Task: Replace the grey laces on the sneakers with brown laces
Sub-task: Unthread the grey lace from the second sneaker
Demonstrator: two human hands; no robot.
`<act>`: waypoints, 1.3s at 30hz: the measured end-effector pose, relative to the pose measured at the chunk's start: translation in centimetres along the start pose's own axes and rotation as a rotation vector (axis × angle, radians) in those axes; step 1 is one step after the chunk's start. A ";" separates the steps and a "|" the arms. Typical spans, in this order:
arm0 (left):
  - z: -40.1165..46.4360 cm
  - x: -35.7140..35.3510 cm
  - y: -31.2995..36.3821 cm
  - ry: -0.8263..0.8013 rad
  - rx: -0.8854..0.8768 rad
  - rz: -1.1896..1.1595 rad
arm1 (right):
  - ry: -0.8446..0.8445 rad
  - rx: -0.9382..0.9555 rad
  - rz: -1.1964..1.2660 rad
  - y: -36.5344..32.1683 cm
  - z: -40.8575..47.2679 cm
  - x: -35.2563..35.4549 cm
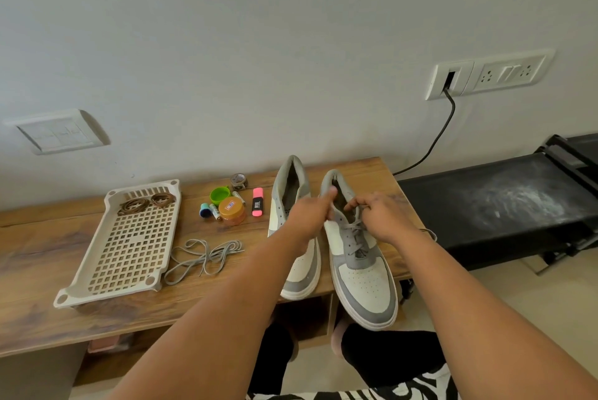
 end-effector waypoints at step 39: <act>1.6 -0.4 -2.1 -0.139 -0.328 0.694 | -0.077 -0.017 0.049 0.6 0.1 0.0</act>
Point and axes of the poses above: each hand's wrist, its own z-axis towards the middle knuckle, its own x-axis out of the back of the hand, y = z × x, the point moved 3 cm from there along z, towards the middle knuckle, and after that the axes turned 7 degrees about y, right-handed, at the moved point
